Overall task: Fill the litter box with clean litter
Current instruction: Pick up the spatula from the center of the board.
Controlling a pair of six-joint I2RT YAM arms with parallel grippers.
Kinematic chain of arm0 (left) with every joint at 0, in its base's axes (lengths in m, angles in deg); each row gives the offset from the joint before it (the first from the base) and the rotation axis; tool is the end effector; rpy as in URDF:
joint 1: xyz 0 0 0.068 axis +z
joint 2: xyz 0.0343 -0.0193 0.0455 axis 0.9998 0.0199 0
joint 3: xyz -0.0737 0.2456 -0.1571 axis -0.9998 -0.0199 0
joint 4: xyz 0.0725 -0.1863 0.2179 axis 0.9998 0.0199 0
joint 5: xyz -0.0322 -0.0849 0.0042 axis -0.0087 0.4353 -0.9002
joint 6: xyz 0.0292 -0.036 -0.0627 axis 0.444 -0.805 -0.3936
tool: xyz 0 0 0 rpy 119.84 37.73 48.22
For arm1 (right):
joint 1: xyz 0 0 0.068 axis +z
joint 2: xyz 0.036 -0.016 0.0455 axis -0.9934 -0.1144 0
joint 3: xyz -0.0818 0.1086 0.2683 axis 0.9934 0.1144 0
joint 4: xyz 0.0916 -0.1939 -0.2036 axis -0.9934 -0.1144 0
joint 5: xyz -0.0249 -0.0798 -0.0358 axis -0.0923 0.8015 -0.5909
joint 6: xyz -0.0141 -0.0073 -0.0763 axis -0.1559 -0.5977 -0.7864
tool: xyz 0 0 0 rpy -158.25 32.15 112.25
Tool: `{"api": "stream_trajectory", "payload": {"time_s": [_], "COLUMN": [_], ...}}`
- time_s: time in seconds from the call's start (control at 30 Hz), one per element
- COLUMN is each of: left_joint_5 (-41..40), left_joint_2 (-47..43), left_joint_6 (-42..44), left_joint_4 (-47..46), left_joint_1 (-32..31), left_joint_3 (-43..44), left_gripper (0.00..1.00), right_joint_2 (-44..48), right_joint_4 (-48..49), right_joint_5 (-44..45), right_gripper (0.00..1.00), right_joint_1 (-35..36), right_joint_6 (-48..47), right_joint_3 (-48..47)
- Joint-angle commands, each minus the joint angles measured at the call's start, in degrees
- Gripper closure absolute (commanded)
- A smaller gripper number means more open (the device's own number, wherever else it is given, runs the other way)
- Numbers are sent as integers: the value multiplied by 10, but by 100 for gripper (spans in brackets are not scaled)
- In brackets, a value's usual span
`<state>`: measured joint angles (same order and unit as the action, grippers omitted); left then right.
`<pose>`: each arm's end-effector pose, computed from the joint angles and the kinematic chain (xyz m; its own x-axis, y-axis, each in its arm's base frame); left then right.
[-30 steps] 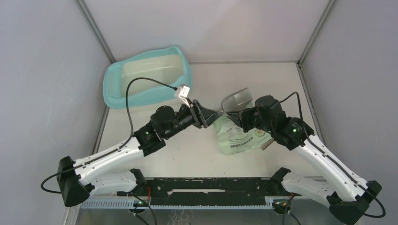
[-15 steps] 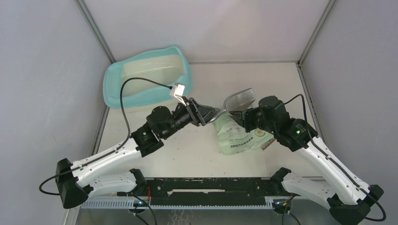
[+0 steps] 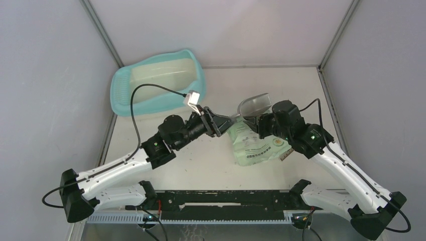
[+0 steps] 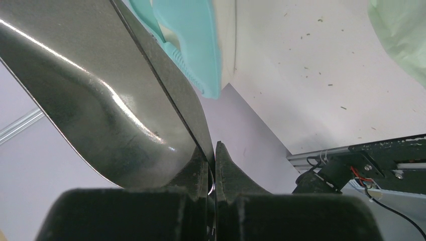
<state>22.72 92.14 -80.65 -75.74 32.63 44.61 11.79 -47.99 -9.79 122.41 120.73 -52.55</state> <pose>0.1693 -0.2478 0.3807 -0.5433 -0.4376 -0.7165 0.5946 0.4020 -0.6964 0.1837 0.1441 0.3617 -0.4288 0.8804 0.2026 0.6268 0.1284 0.7685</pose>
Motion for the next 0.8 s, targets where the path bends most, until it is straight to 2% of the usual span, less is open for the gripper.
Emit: {"api": "stream_trajectory", "payload": {"time_s": [0.0,0.07,0.13,0.3,0.47,0.77], "left_joint_5": [9,8,5,1,2,-17], "left_joint_2": [-4,-3,-4,-3,5,7], "left_joint_6": [2,1,1,1,2,13], "left_joint_4": [-14,-13,-12,-15,-17,0], "left_joint_1": [-4,-5,-5,-5,-5,-4], "left_joint_3": [-16,-16,-18,-17,-16,-8], "left_gripper": [44,54,59,59,72,86], "right_joint_2": [-2,-4,-7,-7,-6,2], "right_joint_4": [48,52,52,50,50,57], "right_joint_5": [14,13,12,13,12,5], "right_gripper": [100,100,100,100,100,100], "right_joint_1": [-1,0,0,5,7,8], "right_joint_6": [12,11,11,10,8,-29], "right_joint_3": [-10,-10,-11,-11,-11,-11]}}
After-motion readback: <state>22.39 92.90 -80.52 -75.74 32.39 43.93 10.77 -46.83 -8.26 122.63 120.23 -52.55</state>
